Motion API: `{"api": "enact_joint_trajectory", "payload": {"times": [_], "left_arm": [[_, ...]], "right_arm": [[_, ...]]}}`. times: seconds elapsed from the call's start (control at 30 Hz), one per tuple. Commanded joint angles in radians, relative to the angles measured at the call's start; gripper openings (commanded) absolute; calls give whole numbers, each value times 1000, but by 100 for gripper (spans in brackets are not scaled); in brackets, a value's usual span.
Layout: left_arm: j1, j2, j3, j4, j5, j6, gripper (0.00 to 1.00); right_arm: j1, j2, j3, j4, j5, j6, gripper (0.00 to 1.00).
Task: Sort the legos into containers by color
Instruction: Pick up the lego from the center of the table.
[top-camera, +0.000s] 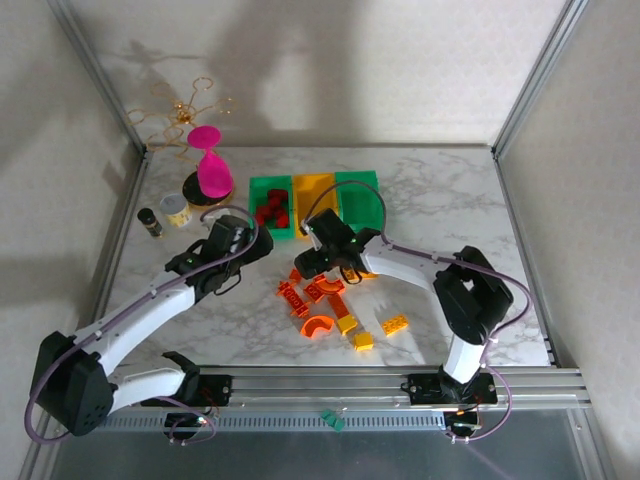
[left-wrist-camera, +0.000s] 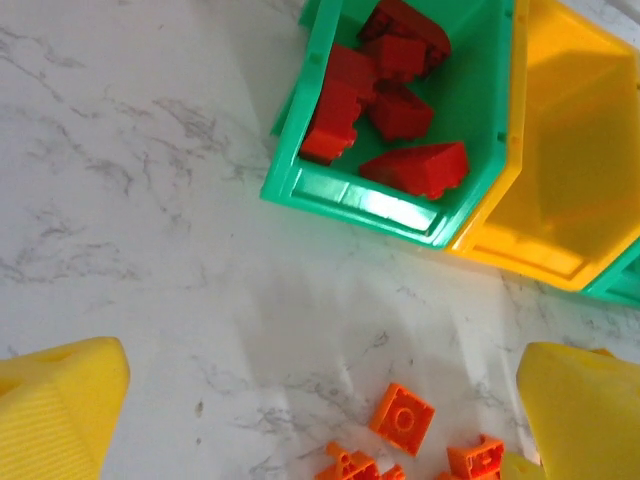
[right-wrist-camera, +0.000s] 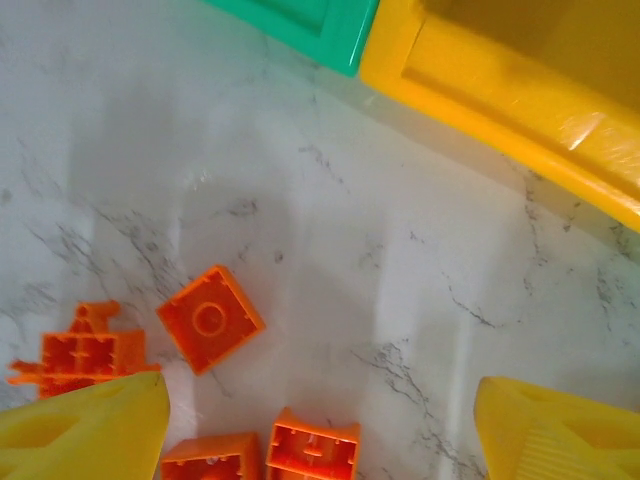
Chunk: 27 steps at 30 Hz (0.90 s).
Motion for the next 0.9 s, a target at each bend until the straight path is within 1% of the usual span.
{"api": "enact_joint_trajectory", "payload": {"times": [0.0,0.1,0.2,0.33,0.63,0.87], "left_arm": [[-4,-40,-39,-26,25,-31,100],[-3,-62,-62,-36,32,-47,100],[-3,-85,-80,-46,38,-62,100],[-3,-116,-93,-62,22,-84,100],[-2,-129,-93,-89,-3,-97,100],[-2,-133,-87,-105,-18,-101,100]], "right_arm": [[15,35,48,-78,4,-121,77],[21,66,67,-92,5,-147,75],[27,88,69,-76,5,-158,76],[44,136,94,-89,4,-170,76],[63,197,115,-75,-2,-181,77],[61,250,169,-76,44,-180,77]]}}
